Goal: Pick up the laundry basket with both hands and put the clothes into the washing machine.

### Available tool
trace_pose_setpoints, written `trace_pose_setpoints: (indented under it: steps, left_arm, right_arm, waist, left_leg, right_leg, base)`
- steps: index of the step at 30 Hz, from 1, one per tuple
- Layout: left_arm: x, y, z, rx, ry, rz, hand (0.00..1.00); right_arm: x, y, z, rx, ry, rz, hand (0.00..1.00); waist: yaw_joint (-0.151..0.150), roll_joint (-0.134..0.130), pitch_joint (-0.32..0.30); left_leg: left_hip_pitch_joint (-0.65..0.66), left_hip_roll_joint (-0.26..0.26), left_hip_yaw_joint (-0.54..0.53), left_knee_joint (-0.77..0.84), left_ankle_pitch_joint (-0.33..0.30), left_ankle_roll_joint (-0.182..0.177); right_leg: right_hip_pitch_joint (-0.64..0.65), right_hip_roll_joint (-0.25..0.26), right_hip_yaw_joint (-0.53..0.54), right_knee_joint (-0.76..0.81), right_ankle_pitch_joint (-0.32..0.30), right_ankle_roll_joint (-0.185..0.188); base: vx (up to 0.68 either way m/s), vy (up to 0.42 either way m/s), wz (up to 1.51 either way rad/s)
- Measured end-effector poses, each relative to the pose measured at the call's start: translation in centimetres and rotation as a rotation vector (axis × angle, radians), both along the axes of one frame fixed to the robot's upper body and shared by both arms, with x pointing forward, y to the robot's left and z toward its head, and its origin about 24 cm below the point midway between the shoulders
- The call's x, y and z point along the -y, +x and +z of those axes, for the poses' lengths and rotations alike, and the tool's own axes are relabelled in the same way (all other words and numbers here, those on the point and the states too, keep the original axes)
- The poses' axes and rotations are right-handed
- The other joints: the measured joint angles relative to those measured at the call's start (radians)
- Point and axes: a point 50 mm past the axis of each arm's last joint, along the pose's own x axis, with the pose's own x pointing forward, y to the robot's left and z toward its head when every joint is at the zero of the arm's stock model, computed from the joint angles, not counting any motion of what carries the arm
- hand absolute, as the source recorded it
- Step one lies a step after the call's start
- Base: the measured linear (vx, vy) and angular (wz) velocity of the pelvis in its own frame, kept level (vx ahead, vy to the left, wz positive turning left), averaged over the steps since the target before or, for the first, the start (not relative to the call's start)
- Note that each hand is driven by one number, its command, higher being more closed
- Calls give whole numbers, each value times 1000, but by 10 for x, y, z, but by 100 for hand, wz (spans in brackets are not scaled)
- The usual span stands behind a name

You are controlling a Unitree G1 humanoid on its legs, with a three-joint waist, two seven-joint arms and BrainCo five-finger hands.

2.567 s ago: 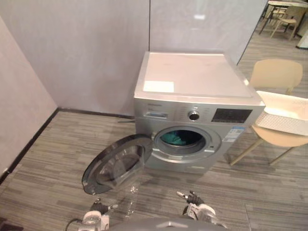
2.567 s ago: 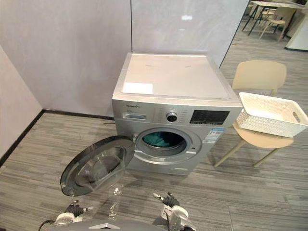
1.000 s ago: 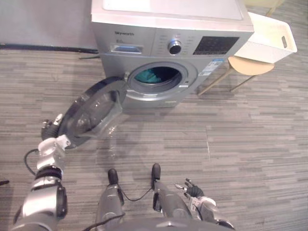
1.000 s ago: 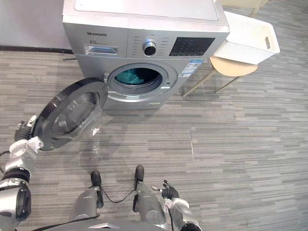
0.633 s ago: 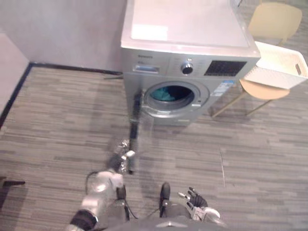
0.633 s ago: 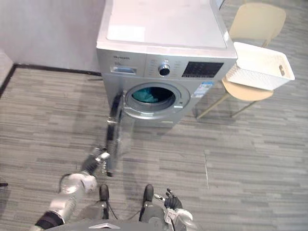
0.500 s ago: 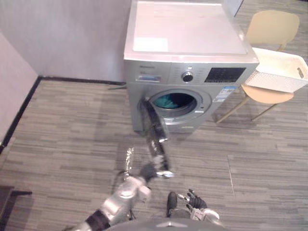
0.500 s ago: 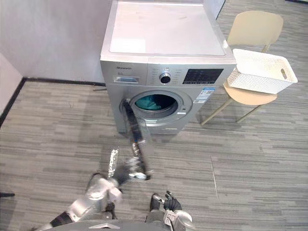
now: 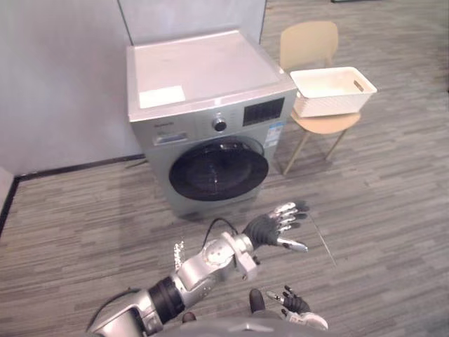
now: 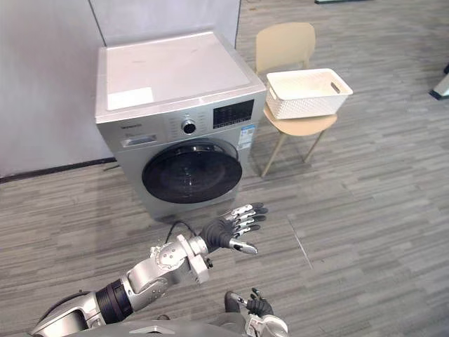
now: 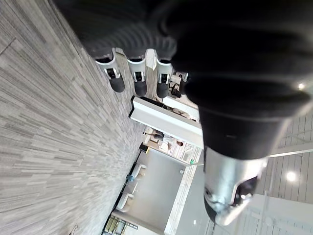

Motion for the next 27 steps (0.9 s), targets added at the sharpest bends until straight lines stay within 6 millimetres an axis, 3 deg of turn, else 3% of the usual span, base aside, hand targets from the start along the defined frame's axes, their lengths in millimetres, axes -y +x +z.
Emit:
trace_pose_setpoints:
  steps: [4,6,7,8,10,11,12,13,15,16,18,22,24,25,26,27]
  left_arm:
    - [-9,-4,-18,-76,26,37,0]
    - [-26,0,-43,-158,89,117,0]
    - [-52,3,-70,-251,158,237,0]
    - [-67,4,-82,-292,196,301,0]
    - [-121,-4,-125,-419,398,478,0]
    - [-136,-9,-135,-449,463,520,0]
    - [-165,-21,-154,-535,563,614,0]
    - [-179,-28,-162,-587,599,665,0]
    - [-228,-63,-186,-797,720,875,0]
    - [-238,-73,-190,-848,742,918,0]
    - [-263,-117,-200,-998,857,1009,0]
    - [-270,-170,-207,-1179,918,1072,0]
    - [-264,-186,-209,-1233,911,1075,0]
    - [-264,-192,-209,-1248,908,1079,0]
    - [-264,-192,-209,-1249,904,1079,0]
    - [-265,-192,-209,-1242,893,1087,0]
  right_arm:
    - [-2,2,-2,-24,6,5,0]
    - [-2,1,-3,-38,1,-1,0]
    - [-2,-1,-4,-46,-3,-7,0]
    - [-2,-1,-4,-46,-2,-7,0]
    - [-3,-2,-4,-49,-2,-7,0]
    - [-4,-3,-5,-52,-1,-5,0]
    - [-5,-3,-5,-58,-8,14,0]
    - [-5,-4,-5,-61,-12,25,0]
    - [-10,-5,-7,-77,-2,35,0]
    - [-11,-6,-7,-82,-1,42,0]
    - [-14,-7,-10,-107,3,46,0]
    - [-13,-13,-13,-145,9,34,0]
    - [-9,-15,-14,-158,14,15,0]
    - [-4,-17,-14,-160,11,-23,0]
    - [-3,-20,-15,-168,8,-32,0]
    - [2,-27,-16,-193,4,-63,0]
  waist:
    - [12,-1,0]
    - [13,-4,-1]
    - [16,-11,-3]
    - [18,-12,-4]
    - [21,-20,-3]
    - [23,-24,-3]
    - [31,-30,-5]
    - [38,-32,-7]
    - [56,-55,-1]
    - [61,-61,0]
    - [68,-78,-2]
    - [94,-81,-4]
    - [110,-79,-4]
    - [109,-88,1]
    - [109,-88,1]
    - [115,-100,-5]
  left_leg:
    - [2,-11,-37,-6,11,11]
    - [3,-11,-56,-6,13,11]
    - [4,-10,-62,-6,15,11]
    - [5,-9,-64,-6,15,11]
    - [5,-6,-76,-6,15,10]
    - [5,-6,-79,-5,15,10]
    - [6,-4,-83,-5,15,10]
    - [7,-4,-83,-5,15,10]
    - [13,-3,-89,0,15,9]
    - [17,-4,-88,0,15,9]
    - [29,-7,-90,0,14,9]
    - [48,-19,-93,-6,10,14]
    - [62,-29,-105,-6,-1,15]
    - [60,-49,-145,-6,-6,28]
    - [60,-62,-166,-6,-7,32]
    - [69,-97,-207,10,-14,46]
  right_leg:
    - [24,-8,-38,-6,-9,-13]
    - [37,-10,-60,-7,-13,-16]
    - [42,-9,-69,-7,-15,-14]
    - [44,-9,-72,-7,-15,-14]
    - [51,-7,-84,-7,-18,-6]
    - [53,-7,-87,-7,-19,-2]
    - [56,-6,-89,-7,-17,3]
    - [57,-5,-89,-7,-13,11]
    - [71,-4,-93,-7,-13,14]
    - [74,-4,-94,-7,-13,14]
    - [89,-7,-106,-7,-13,14]
    - [104,-20,-111,-3,-22,18]
    - [95,-38,-121,68,-74,26]
    - [74,-72,-159,165,-140,21]
    - [68,-92,-179,205,-167,18]
    - [71,-144,-221,270,-216,-8]
  base:
    - [-50,-14,29]
    - [-27,-25,28]
    - [-10,-30,17]
    - [2,-37,13]
    - [2,-44,13]
    - [-5,-51,13]
    - [0,-38,7]
    - [11,-41,6]
    - [25,-23,7]
    - [18,-16,6]
    - [-10,-11,5]
    - [-59,5,2]
    - [-76,22,29]
    - [-62,39,74]
    - [-48,80,119]
    - [33,94,101]
